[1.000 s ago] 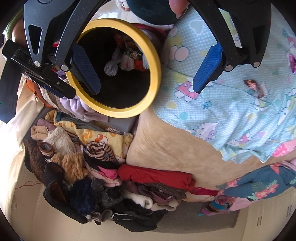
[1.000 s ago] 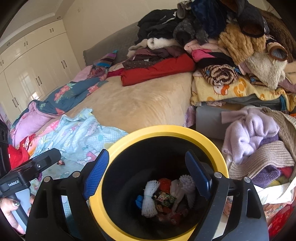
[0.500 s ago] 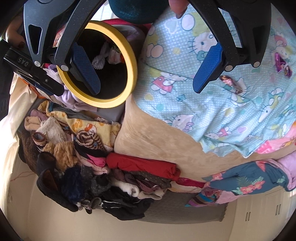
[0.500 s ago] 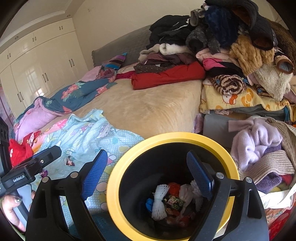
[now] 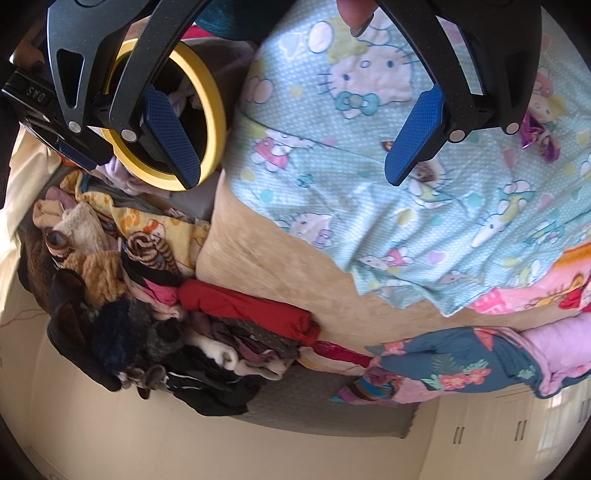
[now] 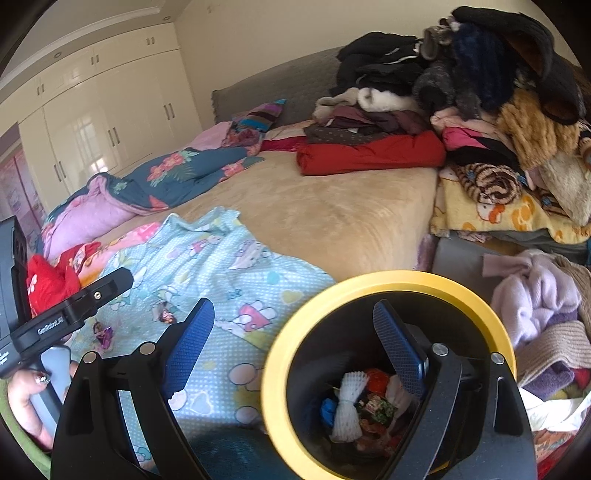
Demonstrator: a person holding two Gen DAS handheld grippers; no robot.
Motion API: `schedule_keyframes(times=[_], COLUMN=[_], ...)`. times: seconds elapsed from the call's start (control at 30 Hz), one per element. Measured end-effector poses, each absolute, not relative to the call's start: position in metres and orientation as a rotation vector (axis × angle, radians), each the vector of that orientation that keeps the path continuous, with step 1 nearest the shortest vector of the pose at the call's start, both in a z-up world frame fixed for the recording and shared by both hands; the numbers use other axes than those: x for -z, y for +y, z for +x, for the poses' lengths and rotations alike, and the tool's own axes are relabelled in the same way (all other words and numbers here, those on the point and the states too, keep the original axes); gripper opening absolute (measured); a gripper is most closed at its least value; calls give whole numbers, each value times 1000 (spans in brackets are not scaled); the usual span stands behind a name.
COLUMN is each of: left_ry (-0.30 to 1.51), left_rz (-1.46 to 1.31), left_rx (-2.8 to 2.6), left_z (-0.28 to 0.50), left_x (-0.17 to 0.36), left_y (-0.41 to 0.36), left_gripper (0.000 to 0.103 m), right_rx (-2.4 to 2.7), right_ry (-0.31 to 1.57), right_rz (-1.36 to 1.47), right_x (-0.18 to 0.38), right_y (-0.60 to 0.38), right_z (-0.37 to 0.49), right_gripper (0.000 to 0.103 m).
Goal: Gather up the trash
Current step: 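Move both tools back toward the purple candy and brown bar wrapper, then grasp the purple foil candy with the left tool while the right tool grasps the brown bar wrapper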
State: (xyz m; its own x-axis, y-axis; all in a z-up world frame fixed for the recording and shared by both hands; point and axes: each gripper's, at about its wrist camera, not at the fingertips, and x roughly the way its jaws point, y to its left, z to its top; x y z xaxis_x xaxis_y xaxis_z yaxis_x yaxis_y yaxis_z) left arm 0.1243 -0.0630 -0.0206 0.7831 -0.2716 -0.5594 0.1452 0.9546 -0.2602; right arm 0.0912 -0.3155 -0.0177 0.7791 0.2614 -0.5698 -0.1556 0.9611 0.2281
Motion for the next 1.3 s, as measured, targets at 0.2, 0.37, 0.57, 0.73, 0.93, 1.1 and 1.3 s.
schedule_keyframes(times=[0.2,0.37,0.57,0.73,0.93,1.1,1.3], left_ry=[622,613,606,610,626,662,731], left_rz=[-237,-252,-274,-298,-328,-348,-391], left_rx=[174,132,73,15,-59,-119,-199], left_z=[126,126,126,124,125,129,130], left_x=[22,23,26,32,43,56,83], left_y=[-36,-13,14,39,71,93,123], left_gripper=[92,92,92,92,92,92,92], right_rx=[-281,-327,-400,-455,-505,-548,-597], right_ry=[643,652,665,685,731,772,836], right_rz=[142,114,56,18,12,-13,-71], right_x=[15,16,17,20,33,46,69], right_y=[-286,-259,-222,-193,-163,-138,-110], right_z=[97,103,112,123,143,158,176], right_gripper=[85,85,85,85,85,85,79])
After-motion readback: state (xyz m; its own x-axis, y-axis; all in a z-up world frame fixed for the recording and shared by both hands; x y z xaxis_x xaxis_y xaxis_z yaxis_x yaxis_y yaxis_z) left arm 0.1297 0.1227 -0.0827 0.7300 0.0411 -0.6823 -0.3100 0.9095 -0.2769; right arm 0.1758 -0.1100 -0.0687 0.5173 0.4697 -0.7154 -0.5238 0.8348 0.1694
